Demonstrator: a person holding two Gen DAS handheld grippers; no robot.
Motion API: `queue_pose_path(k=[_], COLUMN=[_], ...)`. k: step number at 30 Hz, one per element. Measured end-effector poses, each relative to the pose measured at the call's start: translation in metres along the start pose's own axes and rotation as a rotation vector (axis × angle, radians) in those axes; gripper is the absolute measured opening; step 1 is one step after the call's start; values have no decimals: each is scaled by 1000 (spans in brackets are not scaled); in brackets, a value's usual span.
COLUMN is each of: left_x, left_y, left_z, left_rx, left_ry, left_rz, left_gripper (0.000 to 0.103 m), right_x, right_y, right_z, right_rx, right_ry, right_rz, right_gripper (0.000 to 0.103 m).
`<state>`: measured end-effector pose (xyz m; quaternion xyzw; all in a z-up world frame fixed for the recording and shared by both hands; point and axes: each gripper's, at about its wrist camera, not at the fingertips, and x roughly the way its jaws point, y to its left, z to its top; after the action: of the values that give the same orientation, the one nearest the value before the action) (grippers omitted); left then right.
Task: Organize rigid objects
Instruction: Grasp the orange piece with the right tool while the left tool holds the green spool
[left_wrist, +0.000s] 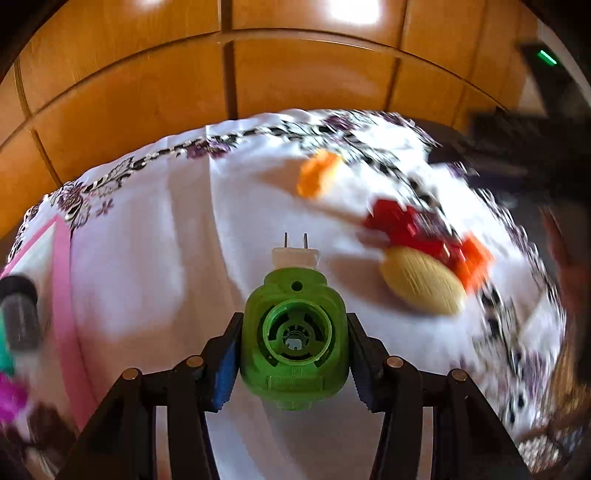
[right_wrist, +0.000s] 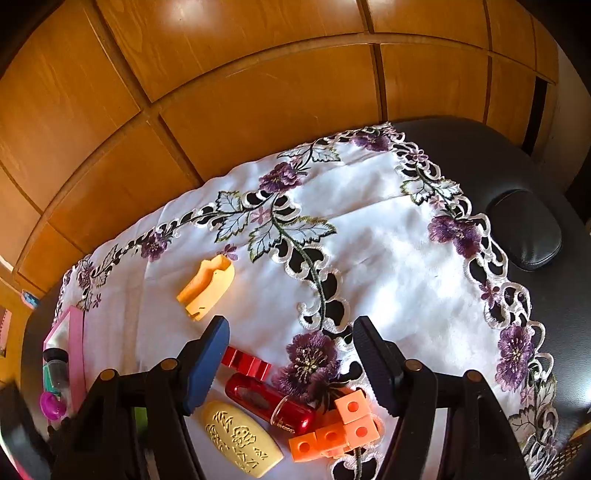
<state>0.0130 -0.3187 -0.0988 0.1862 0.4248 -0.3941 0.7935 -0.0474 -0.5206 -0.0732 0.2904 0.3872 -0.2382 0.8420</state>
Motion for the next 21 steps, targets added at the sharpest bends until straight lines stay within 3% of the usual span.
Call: queue_pose_path(k=[5,11,20,21], left_x=[-10,-18,-26,-27], left_y=[-12,-8,-2,-1], left_z=[-30,-38,-47,-48], left_rx=[47,35,15,11], left_ry=[1,-1,-4,-2], left_rz=[-1,-23,-39,-39], left_gripper=[52,52,52,52], right_x=[7,25,99,109], right_y=[12,45,72,75], right_z=[-5,7,36,36], right_rx=[-22,-59,8,-1], right_ry=[47,88,176,203], right_rz=[69,128,60,52], right_gripper=[70,70,70,65])
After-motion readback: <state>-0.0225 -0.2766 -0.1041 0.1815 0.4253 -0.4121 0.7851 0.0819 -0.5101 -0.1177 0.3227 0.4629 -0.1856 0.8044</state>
